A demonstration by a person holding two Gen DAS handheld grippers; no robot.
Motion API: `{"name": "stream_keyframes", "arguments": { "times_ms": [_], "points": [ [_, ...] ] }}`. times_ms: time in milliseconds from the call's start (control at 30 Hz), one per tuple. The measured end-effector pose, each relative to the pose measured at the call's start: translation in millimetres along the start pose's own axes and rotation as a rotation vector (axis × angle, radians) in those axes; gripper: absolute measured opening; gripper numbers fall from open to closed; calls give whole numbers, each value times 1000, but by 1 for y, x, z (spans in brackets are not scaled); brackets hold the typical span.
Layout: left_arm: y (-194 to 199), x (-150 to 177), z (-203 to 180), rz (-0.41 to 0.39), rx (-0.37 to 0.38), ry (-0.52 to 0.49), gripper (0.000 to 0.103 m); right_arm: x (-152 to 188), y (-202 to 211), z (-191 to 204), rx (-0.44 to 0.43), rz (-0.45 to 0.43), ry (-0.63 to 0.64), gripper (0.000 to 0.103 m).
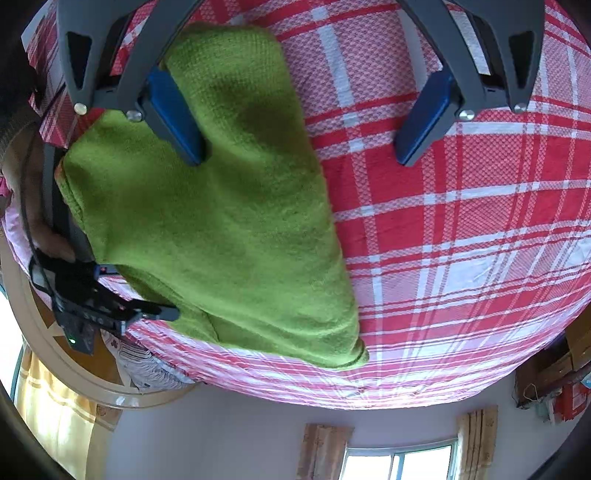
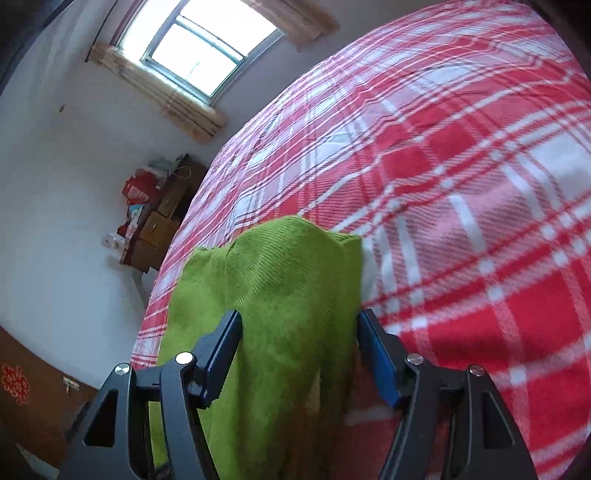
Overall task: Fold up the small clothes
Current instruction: 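Grasp the edge of the green bundle with the right gripper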
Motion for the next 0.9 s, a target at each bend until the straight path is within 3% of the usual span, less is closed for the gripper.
{"name": "stream_keyframes", "arguments": {
  "times_ms": [167, 300, 367, 733, 900],
  "points": [
    [0, 0, -1, -4, 10, 1, 103, -1, -8, 7, -17, 25, 36, 63],
    [1, 0, -1, -10, 23, 3, 103, -6, -12, 4, -43, 37, 15, 47],
    [2, 1, -2, -18, 34, 2, 103, -6, -11, -1, -74, 47, -11, 44],
    [3, -3, -11, -28, 83, -28, 102, 3, -11, 3, -124, 73, 9, 44],
    [4, -5, -17, -36, 112, -48, 90, 7, -14, 5, -108, 73, 25, 43]
  ]
}}
Point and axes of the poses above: each gripper's, at about its wrist camera, not at the fingertips, and y roughly against the way its jaws point, z to its left, x to its underside, the point moved 4 cm from there along -y, roughly the way its jaws point, and after that the axes turned 15 degrees about -y, right-handed, at the moved point
